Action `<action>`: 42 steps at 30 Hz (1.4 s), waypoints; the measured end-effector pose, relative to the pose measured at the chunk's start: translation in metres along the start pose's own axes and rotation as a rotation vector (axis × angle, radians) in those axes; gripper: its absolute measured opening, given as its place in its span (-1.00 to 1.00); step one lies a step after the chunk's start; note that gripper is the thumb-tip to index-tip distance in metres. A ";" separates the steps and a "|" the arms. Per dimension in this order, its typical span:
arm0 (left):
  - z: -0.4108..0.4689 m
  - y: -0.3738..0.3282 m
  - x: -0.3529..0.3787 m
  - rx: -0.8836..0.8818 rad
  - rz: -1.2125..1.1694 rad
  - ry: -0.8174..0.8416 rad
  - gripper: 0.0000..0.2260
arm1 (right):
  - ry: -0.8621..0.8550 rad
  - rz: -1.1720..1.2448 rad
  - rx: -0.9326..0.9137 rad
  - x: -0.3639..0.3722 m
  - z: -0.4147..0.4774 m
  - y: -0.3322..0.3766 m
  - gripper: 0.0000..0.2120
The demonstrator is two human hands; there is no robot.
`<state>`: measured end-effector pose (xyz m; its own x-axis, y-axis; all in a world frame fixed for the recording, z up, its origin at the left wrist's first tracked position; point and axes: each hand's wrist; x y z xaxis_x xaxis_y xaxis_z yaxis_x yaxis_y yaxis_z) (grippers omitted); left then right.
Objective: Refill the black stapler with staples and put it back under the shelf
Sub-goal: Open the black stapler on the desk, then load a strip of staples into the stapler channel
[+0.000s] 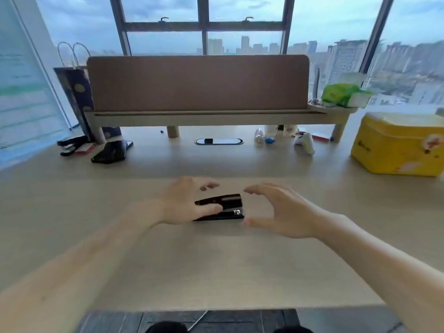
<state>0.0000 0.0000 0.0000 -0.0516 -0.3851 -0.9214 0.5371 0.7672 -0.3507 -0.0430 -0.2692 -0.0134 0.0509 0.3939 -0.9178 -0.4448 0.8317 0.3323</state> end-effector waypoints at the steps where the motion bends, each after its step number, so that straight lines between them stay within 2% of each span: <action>1: 0.001 -0.001 0.007 -0.001 -0.028 -0.009 -0.47 | -0.005 0.036 0.011 0.008 0.001 0.001 -0.28; 7: 0.010 -0.019 0.039 -0.008 -0.124 -0.107 -0.71 | -0.150 0.219 0.045 0.045 0.020 0.001 -0.82; 11: 0.016 -0.035 0.059 -0.053 0.015 -0.201 -0.63 | -0.200 0.310 0.067 0.052 0.018 0.000 -0.90; 14: 0.018 -0.039 0.065 -0.042 0.005 -0.293 -0.69 | -0.204 0.351 0.090 0.052 0.018 -0.002 -0.88; 18: 0.011 -0.033 0.054 -0.080 -0.491 -0.452 -0.86 | -0.198 0.391 0.136 0.053 0.020 -0.004 -0.85; 20: 0.006 -0.026 0.047 -0.124 -0.712 -0.564 -0.89 | -0.186 0.416 0.117 0.053 0.019 -0.002 -0.84; 23: -0.003 -0.013 0.043 -0.208 -0.941 -0.689 -0.82 | -0.187 0.419 0.088 0.053 0.019 -0.002 -0.84; 27: -0.015 0.011 0.038 -0.360 -1.251 -0.762 -0.72 | -0.186 0.399 0.078 0.051 0.019 -0.001 -0.85; 31: -0.027 0.025 0.027 -0.582 -1.638 -0.816 -0.73 | -0.190 0.394 0.083 0.051 0.019 -0.002 -0.83; 32: -0.030 0.031 0.026 -0.641 -1.590 -0.811 -0.73 | -0.189 0.389 0.082 0.051 0.019 -0.002 -0.83; 33: -0.035 0.038 0.026 -0.676 -1.415 -0.796 -0.71 | -0.188 0.385 0.079 0.052 0.020 -0.003 -0.83; 34: -0.040 0.048 0.026 -0.666 -1.108 -0.771 -0.69 | -0.184 0.378 0.075 0.051 0.021 -0.003 -0.84; 36: -0.047 0.060 0.021 -0.454 -0.335 -0.676 -0.67 | -0.175 0.359 0.065 0.049 0.024 -0.004 -0.84; 37: -0.048 0.062 0.015 -0.288 -0.057 -0.621 -0.67 | -0.170 0.353 0.062 0.049 0.027 -0.005 -0.85; 39: -0.045 0.058 0.006 -0.037 0.197 -0.455 -0.69 | -0.165 0.342 0.058 0.048 0.031 -0.005 -0.85; 40: -0.042 0.057 0.006 0.010 0.248 -0.354 -0.70 | -0.163 0.343 0.060 0.048 0.032 -0.005 -0.85; 42: -0.041 0.055 0.008 -0.053 0.261 -0.189 -0.68 | -0.159 0.353 0.062 0.048 0.033 -0.005 -0.84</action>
<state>-0.0056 0.0599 -0.0339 0.2423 -0.2567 -0.9356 0.4667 0.8763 -0.1196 -0.0089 -0.2417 -0.0520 0.0440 0.7116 -0.7012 -0.4055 0.6542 0.6385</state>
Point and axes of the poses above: each hand's wrist, its own z-axis towards the middle knuckle, its own x-axis out of the palm, y = z × x, and after that the axes turned 1 degree about -y, right-handed
